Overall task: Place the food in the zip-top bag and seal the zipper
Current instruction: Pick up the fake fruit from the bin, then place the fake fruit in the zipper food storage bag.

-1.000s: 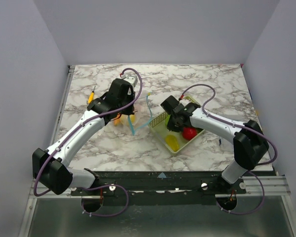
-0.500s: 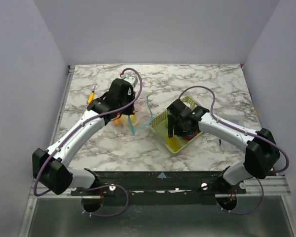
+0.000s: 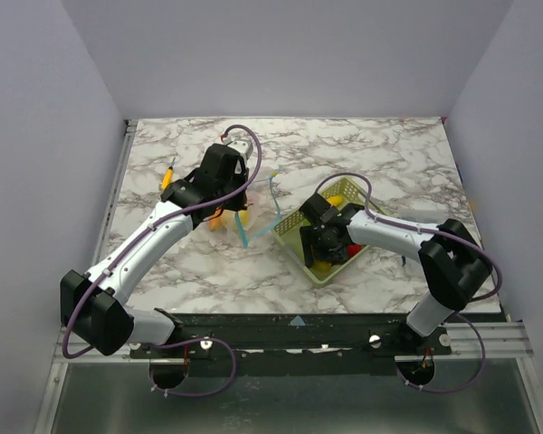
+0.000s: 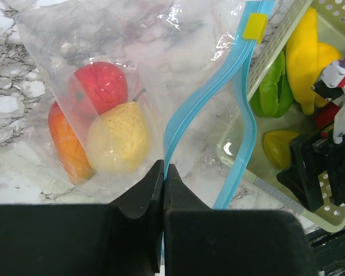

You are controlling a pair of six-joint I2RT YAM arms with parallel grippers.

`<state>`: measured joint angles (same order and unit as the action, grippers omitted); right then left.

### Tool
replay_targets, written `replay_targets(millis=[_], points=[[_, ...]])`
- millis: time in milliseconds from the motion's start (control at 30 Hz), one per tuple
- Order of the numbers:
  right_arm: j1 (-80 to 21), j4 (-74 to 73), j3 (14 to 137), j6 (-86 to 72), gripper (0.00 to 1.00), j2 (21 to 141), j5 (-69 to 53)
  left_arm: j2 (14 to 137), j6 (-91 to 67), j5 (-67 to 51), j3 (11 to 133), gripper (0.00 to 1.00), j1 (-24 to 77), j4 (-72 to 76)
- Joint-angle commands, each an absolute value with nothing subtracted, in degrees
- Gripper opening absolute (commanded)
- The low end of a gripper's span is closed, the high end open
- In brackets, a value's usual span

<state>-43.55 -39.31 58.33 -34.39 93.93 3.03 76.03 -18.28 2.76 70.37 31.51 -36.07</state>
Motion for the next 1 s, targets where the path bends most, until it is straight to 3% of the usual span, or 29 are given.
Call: replay_targets(millis=[0,200,433,700,967], points=[[-44.1,-36.8,58.9,-33.7,0.64,96.1,4.4,76.5,-18.5,2.1,70.7,0.0,31.6,-35.2],[-44.1,-39.1,62.0,-33.4,0.47,93.8,8.3,76.7,-18.6,1.8,70.8,0.0,31.6,-35.3],[-44.1,-41.2,64.7,-33.2,0.37,90.6,7.8,76.3,-18.5,2.1,70.7,0.0,31.6,-35.3],[-44.1,-40.2,70.6,-34.9,0.35,86.3,4.9,76.0,-18.6,1.6,70.8,0.0,31.6,-35.3],[-44.1,-24.7,72.8,-40.1,0.36,86.1,-8.9,75.5,-18.7,2.0,70.8,0.0,31.5,-35.3]])
